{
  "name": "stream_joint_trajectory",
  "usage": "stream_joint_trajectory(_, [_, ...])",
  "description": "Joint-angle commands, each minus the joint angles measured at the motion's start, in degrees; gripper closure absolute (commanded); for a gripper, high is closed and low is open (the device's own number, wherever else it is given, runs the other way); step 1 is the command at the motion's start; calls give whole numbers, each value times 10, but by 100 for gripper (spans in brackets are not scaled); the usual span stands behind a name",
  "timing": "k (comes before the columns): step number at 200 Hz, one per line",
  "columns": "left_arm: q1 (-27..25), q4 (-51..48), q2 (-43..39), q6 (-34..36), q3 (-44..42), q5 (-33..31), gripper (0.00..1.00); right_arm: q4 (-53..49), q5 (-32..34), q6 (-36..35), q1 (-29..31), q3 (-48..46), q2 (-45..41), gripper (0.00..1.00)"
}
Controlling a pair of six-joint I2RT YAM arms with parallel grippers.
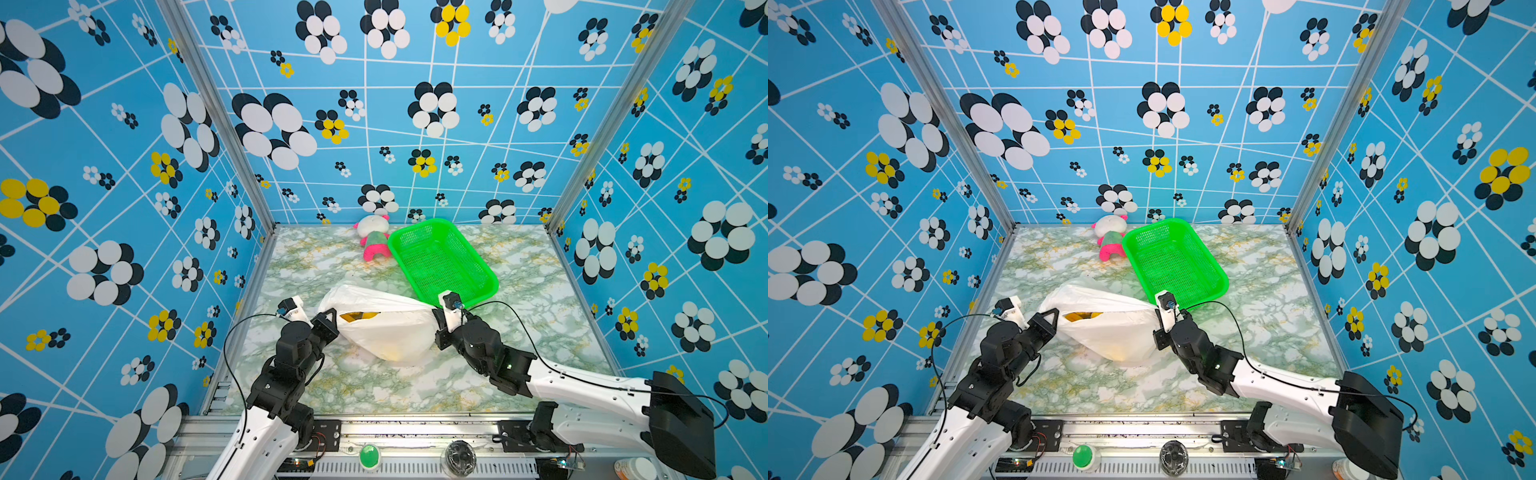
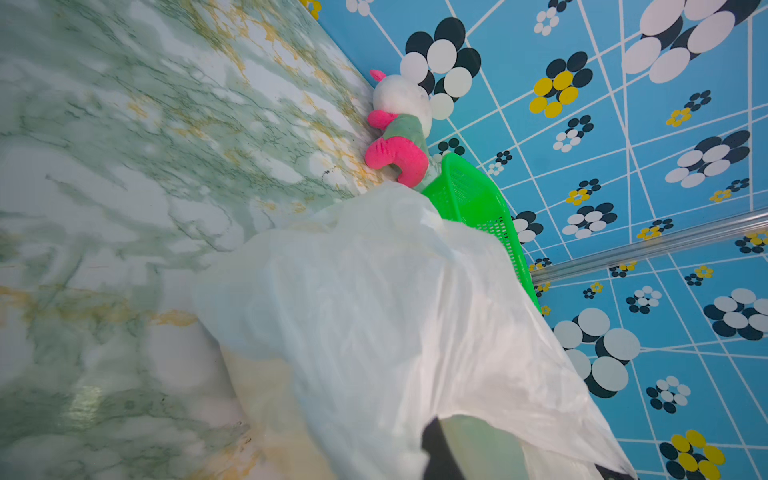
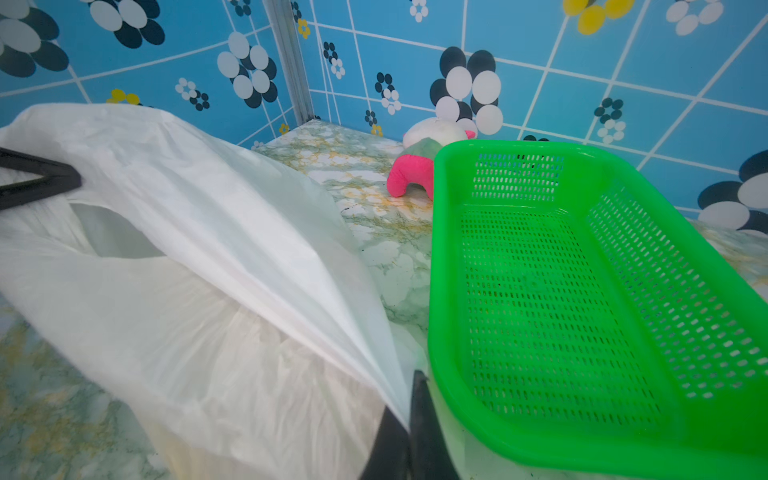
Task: Untie the knot of the plastic bag and take out the fruit
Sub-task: 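Spread the bag opening apart with both grippers, exposing the yellow fruit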
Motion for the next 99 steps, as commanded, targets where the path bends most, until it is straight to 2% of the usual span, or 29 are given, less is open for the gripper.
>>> stream_joint_trajectory(1, [51,-8,-4,13,20,16,87,4,57,46,-23,-15,-30,100])
stream_joint_trajectory(10, [68,-3,-1,13,19,34,83,-5,56,53,-27,-16,-38,100])
stream_joint_trajectory(24, [86,11,10,13,21,69,71,-27,20,47,-27,-7,-48,75])
stream_joint_trajectory(41, [89,57,34,19,25,131,50,-36,-47,26,-14,7,-55,53])
stream_joint_trajectory(53, [86,79,53,27,35,169,44,-42,-50,9,10,21,-50,38])
stream_joint_trajectory(80, [58,47,68,68,74,161,25,-101,-11,0,46,82,-5,26])
stream_joint_trajectory(99, [28,9,59,117,102,119,10,-142,41,17,55,124,38,15])
